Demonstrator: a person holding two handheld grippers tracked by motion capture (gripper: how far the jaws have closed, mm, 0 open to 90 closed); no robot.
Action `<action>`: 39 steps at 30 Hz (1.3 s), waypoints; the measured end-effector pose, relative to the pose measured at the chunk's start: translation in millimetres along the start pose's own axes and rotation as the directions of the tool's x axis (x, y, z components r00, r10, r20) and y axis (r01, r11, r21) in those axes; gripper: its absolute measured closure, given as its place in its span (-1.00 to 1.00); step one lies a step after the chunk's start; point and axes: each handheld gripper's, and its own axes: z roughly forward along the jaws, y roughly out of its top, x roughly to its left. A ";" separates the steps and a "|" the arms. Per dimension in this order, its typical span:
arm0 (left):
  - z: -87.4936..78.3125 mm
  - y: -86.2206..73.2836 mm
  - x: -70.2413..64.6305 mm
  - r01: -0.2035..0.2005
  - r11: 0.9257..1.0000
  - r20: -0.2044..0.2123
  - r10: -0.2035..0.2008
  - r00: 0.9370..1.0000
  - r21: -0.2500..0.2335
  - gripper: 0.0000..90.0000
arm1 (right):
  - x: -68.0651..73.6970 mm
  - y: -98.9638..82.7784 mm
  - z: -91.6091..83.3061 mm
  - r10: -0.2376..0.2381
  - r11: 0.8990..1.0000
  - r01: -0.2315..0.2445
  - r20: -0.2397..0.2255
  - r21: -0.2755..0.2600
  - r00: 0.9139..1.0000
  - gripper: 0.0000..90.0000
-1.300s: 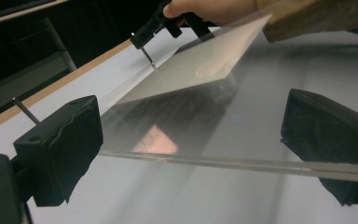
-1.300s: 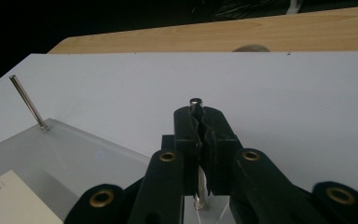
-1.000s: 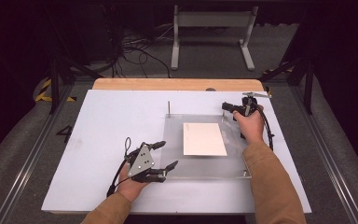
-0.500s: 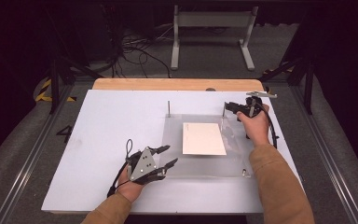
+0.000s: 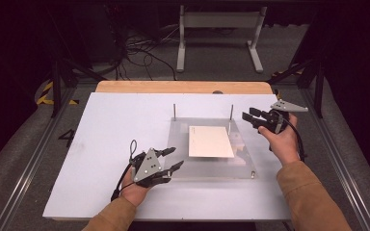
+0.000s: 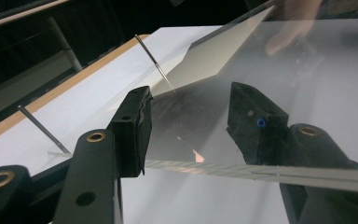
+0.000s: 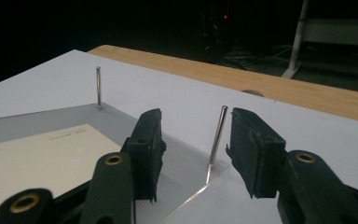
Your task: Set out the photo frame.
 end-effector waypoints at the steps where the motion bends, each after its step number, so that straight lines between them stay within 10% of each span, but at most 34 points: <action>1: 0.1 0.4 0.2 0.000 1.000 0.001 0.000 1.000 -0.001 0.09 | 2.0 -0.9 -5.2 -0.011 1.000 0.011 -0.005 -0.009 1.000 0.15; 12: -0.7 5.2 3.4 -0.009 1.000 0.009 0.009 1.000 0.013 0.11 | 23.3 -11.2 -49.2 -0.116 0.992 0.114 -0.058 -0.045 0.992 -0.05; 23: -1.2 8.5 5.8 -0.002 1.000 0.013 0.002 1.000 0.017 0.12 | 36.0 -31.9 -78.8 -0.255 0.967 0.255 -0.086 -0.018 0.963 -0.13; 39: -1.2 11.4 6.7 0.010 1.000 0.013 -0.010 1.000 0.021 0.12 | 69.0 -51.2 -76.1 -0.415 0.909 0.415 -0.154 -0.037 0.897 -0.34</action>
